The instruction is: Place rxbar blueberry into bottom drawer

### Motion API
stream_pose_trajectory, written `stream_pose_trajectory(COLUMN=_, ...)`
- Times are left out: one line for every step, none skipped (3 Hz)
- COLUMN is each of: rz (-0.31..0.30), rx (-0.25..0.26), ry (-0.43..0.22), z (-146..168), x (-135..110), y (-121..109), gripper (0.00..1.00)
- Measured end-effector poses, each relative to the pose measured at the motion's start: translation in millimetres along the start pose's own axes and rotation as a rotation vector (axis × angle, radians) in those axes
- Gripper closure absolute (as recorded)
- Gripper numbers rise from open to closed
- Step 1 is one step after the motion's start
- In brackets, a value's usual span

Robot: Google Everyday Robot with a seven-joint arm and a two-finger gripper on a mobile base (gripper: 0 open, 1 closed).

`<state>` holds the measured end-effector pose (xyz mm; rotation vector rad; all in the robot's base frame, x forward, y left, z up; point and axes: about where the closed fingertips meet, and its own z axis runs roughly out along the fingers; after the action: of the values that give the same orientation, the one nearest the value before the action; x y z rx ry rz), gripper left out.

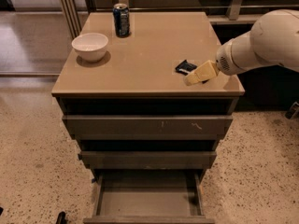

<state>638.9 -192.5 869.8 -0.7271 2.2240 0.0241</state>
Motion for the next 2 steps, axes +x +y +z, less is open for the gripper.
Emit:
stream_pose_trajectory(rz=0.0, rx=0.0, ry=0.0, z=0, x=0, y=0, gripper=0.0)
stream_pose_trajectory(rz=0.032, rx=-0.048, ry=-0.028, z=14, x=-7, y=2, gripper=0.0)
